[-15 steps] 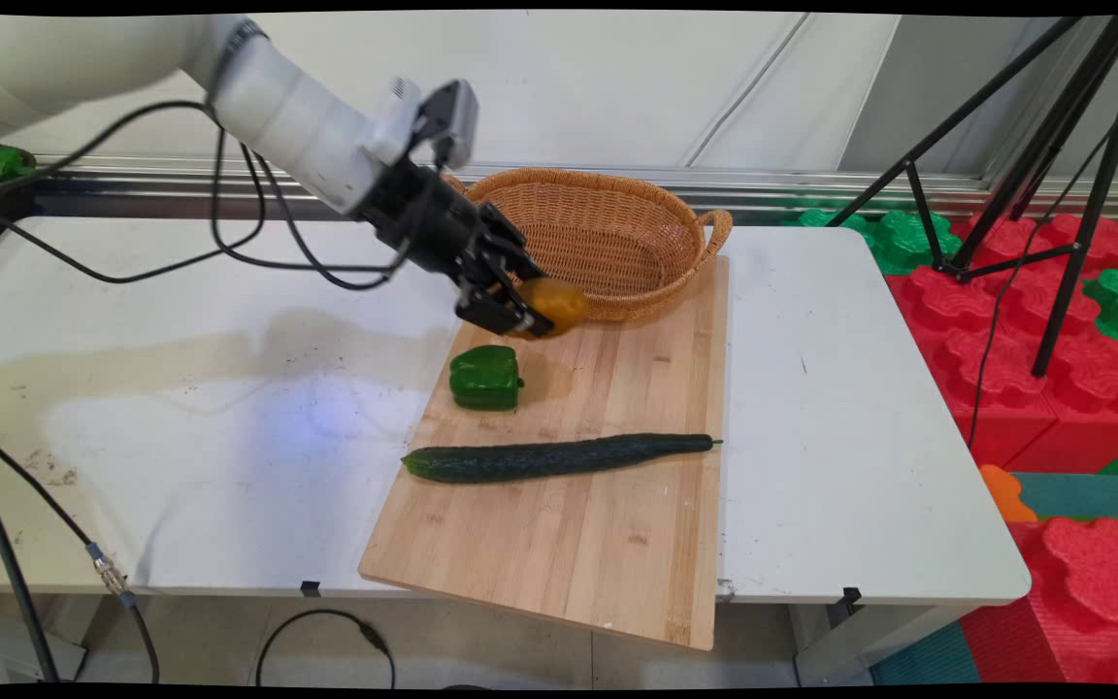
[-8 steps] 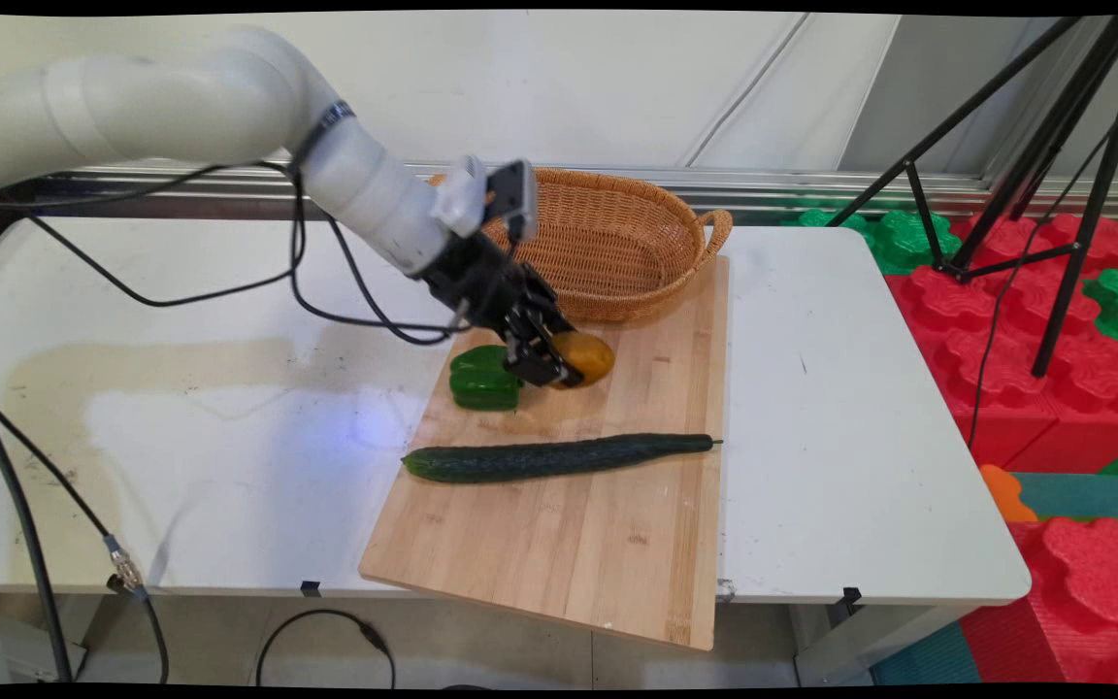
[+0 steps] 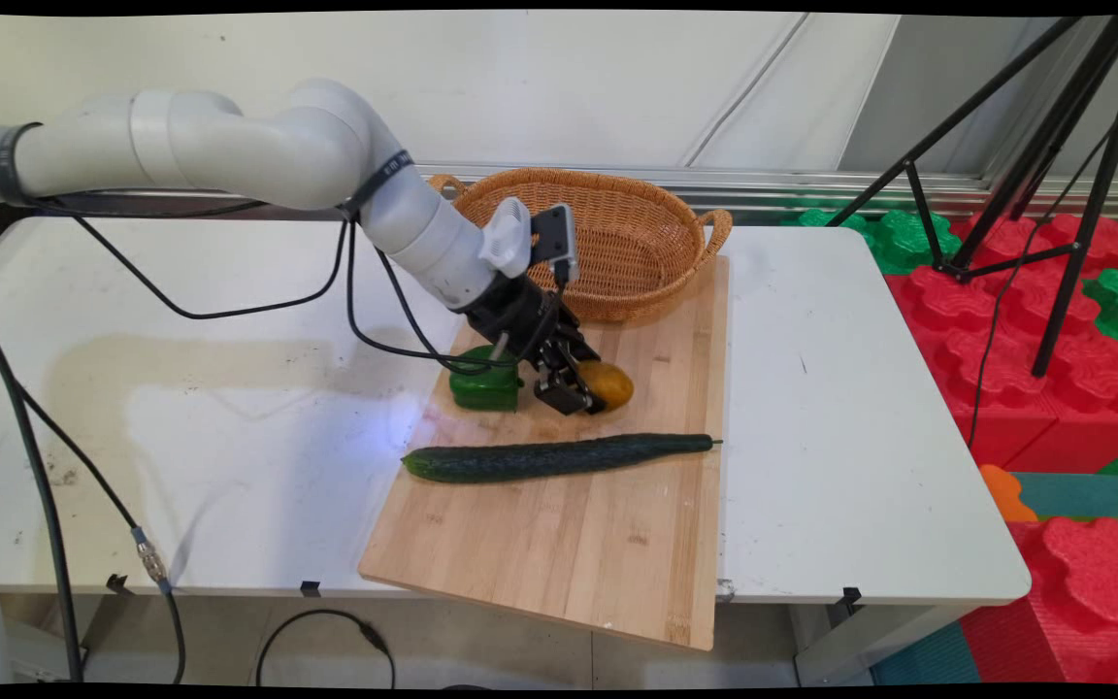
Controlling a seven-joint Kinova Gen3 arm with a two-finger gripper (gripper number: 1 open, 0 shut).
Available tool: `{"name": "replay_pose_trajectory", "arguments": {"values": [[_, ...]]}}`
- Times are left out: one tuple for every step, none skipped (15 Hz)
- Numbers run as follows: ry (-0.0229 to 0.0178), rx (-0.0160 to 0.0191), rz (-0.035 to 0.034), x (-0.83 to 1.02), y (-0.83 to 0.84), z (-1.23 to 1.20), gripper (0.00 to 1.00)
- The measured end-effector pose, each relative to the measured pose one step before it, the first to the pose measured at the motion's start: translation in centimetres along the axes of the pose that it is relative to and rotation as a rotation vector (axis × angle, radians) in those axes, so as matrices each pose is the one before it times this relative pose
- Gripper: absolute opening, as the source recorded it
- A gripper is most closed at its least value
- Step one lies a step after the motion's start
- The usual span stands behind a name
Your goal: Place the picked object on the cutting board
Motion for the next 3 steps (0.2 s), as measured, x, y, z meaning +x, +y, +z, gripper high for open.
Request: {"name": "replay_pose_trajectory", "arguments": {"values": [[-0.00015, -0.00008, 0.00033, 0.029, -0.002, 0.218, 1.0], [0.00095, 0.00018, 0.00048, 0.067, -0.015, 0.291, 1.0], [0.0025, 0.00057, 0.00007, 0.057, -0.012, 0.131, 1.0]]}}
